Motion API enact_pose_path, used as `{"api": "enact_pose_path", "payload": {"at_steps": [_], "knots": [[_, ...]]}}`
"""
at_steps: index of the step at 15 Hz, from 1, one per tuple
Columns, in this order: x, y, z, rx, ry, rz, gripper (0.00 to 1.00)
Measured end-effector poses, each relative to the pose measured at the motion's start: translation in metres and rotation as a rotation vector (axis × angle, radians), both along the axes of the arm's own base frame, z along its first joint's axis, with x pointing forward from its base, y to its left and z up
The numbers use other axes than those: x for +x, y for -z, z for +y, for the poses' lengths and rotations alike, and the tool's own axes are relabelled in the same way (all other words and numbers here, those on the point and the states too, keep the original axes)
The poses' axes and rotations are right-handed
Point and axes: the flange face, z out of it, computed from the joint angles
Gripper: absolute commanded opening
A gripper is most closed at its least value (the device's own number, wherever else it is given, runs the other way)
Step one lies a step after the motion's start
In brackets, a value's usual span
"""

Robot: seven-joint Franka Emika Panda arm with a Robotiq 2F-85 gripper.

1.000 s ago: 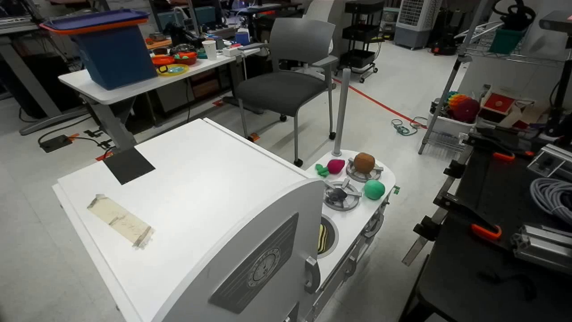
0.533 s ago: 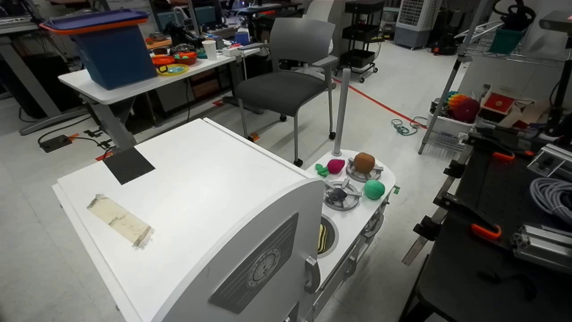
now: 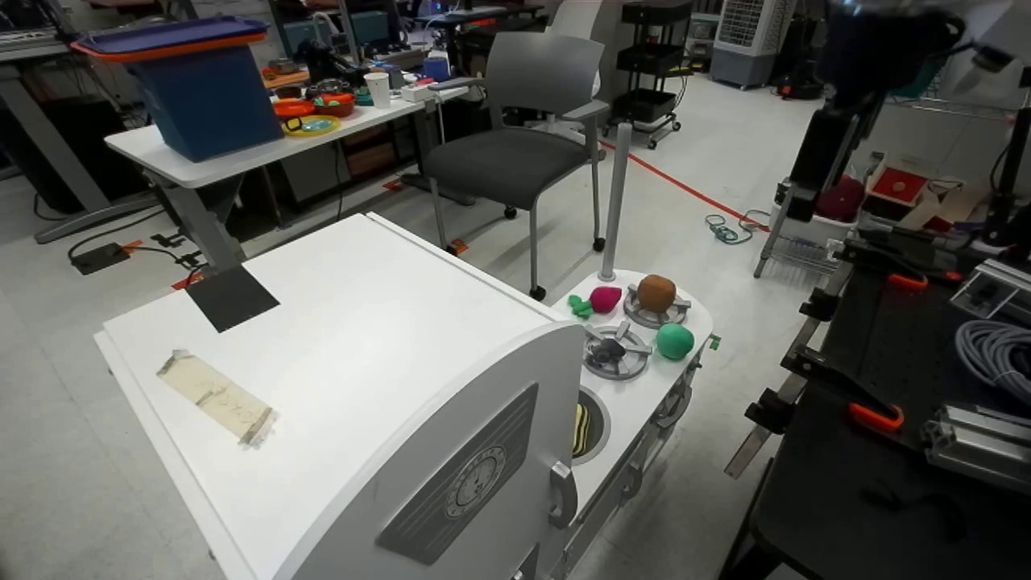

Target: Push the faucet to the right

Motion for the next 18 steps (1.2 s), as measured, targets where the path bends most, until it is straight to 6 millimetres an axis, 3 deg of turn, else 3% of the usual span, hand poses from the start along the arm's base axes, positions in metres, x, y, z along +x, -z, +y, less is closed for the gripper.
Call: {"api": "enact_pose_path", "payload": {"at_steps": [2, 6, 11, 14, 18], "knots": [[0.016, 0.033, 0.002, 0.004, 0.078, 0.028, 1.0], [0.072, 0.086, 0.02, 0.017, 0.213, 0.017, 1.0], [0.135, 0.148, 0.07, 0.022, 0.3, -0.016, 1.0], [0.163, 0.179, 0.097, 0.044, 0.34, -0.023, 1.0], [0.186, 0.218, 0.124, 0.051, 0.392, -0.039, 1.0]]}}
